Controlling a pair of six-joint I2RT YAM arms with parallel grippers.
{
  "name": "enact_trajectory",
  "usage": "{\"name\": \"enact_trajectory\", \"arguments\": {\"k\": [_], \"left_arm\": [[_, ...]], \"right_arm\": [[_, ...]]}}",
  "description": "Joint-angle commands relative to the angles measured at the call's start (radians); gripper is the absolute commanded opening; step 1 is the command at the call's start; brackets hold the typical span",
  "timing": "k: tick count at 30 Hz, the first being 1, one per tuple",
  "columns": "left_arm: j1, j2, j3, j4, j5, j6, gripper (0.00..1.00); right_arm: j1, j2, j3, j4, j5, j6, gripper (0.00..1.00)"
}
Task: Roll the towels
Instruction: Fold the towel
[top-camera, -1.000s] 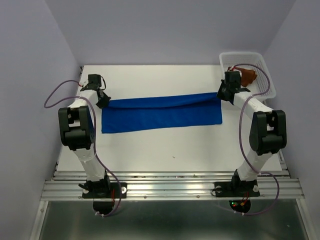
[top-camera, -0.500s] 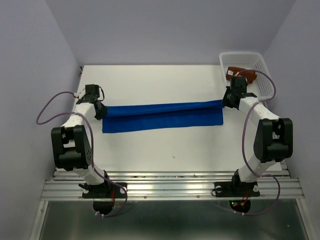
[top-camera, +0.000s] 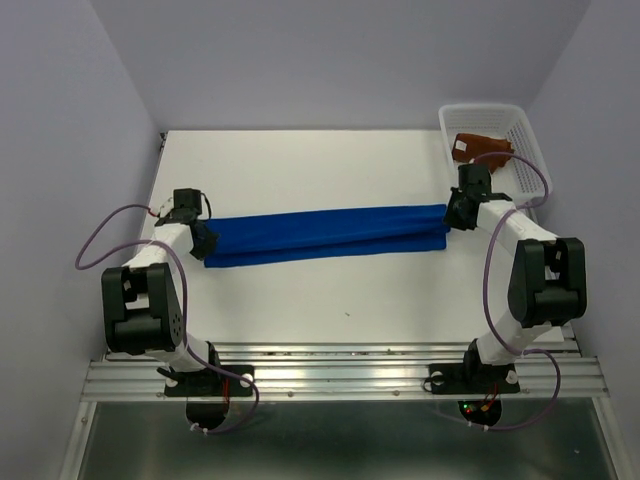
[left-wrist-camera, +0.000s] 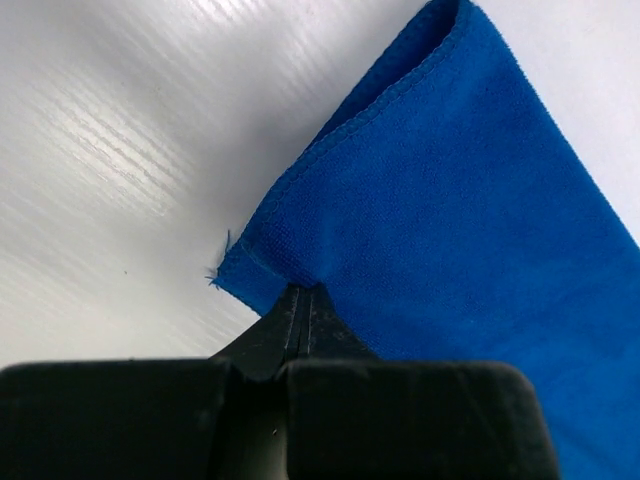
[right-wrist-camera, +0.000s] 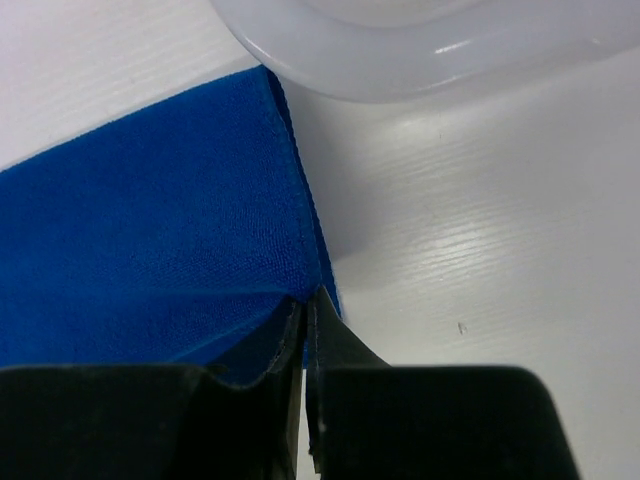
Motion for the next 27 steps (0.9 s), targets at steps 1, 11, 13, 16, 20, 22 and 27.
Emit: {"name": "enact_trajectory", "arguments": {"k": [1, 11, 13, 16, 20, 22, 27], "left_arm": [[0.006, -0.01, -0.025, 0.024, -0.022, -0.008, 0.0], [0.006, 0.038, -0.045, 0.002, -0.024, -0.023, 0.14], [0.004, 0.032, -0.036, -0.015, -0.035, -0.028, 0.33], [0.004, 0.003, -0.032, -0.042, -0.051, -0.037, 0.53], [0.004, -0.071, 0.004, -0.106, -0.062, -0.042, 0.67], [0.006, -0.094, 0.024, -0.14, -0.073, -0.045, 0.76], [0.004, -0.178, 0.086, -0.165, -0.035, -0.017, 0.99]], "right_arm": [[-0.015, -0.023, -0.013, -0.018, 0.023, -0.012, 0.01], [-0.015, 0.017, -0.029, -0.055, 0.036, -0.001, 0.18], [-0.015, 0.011, -0.038, -0.061, 0.051, 0.001, 0.28], [-0.015, -0.015, -0.036, -0.083, 0.074, 0.007, 0.4], [-0.015, -0.064, -0.013, -0.13, 0.111, 0.005, 0.59], [-0.015, -0.104, 0.002, -0.155, 0.117, -0.008, 0.68], [-0.015, -0.231, -0.021, -0.127, -0.1, -0.094, 1.0]]}}
